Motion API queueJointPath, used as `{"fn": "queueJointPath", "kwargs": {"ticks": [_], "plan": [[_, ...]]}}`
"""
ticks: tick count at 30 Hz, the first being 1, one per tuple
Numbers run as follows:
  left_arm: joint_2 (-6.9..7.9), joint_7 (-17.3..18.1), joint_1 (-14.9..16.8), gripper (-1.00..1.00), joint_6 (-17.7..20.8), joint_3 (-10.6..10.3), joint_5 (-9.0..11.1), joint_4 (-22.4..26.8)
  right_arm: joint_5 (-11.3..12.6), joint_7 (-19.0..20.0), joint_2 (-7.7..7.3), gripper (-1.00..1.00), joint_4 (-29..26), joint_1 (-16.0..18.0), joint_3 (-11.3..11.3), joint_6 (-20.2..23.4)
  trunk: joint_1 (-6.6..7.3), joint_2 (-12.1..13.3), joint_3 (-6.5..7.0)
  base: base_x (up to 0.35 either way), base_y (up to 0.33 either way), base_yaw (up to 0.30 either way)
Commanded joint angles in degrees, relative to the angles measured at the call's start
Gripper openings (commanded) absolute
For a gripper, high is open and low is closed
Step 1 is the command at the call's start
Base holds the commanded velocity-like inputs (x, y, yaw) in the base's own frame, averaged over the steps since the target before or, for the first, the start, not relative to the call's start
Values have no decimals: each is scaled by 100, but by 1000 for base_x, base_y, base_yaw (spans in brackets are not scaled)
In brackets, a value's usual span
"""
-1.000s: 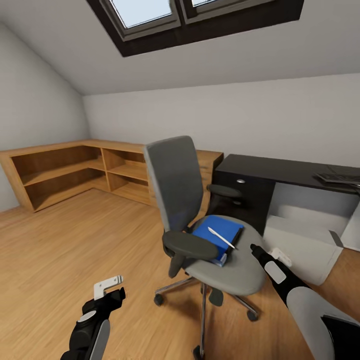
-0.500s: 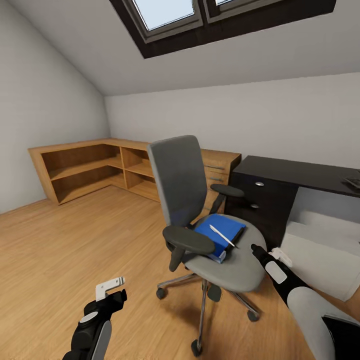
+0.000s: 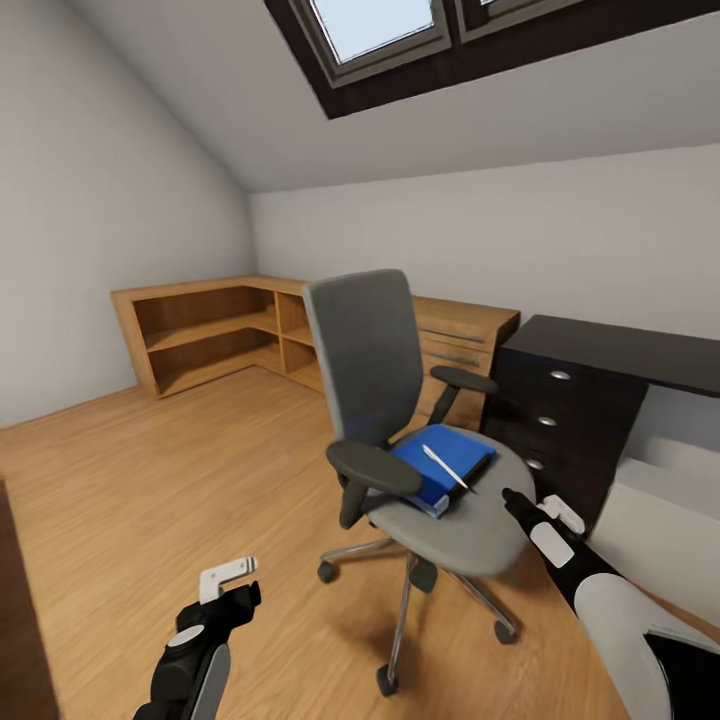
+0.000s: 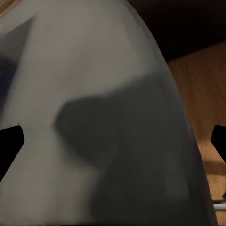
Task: In the bedroom, organize the workspace by keeping the computer under the desk, ensuring the monitor is on the desk, placing the keyboard on the desk next to the monitor, placing the mouse on the desk next to the keyboard, moving the folder from the swivel chair onto the desk next to the mouse, stacking the notebook on top of the folder with the pen on top of the notebook, and positioning the swivel chair next to the desk.
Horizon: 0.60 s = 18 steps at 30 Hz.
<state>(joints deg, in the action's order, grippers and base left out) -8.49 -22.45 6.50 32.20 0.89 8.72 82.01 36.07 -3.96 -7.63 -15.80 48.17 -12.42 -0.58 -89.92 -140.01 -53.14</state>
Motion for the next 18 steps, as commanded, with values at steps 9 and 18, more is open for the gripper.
{"fn": "queueJointPath", "kwargs": {"ticks": [9, 18], "plan": [[-3, -57, 5, 100, 6, -176, 60, -69, 137, -3, 70, 100, 3, -1, 78, -7, 1, -2, -6, -35, 0, 45], [-3, -58, 7, 100, 6, -192, 60, -79, 137, -6, 77, 100, 6, -1, 82, -12, 1, -2, -6, -280, 0, 1]]}}
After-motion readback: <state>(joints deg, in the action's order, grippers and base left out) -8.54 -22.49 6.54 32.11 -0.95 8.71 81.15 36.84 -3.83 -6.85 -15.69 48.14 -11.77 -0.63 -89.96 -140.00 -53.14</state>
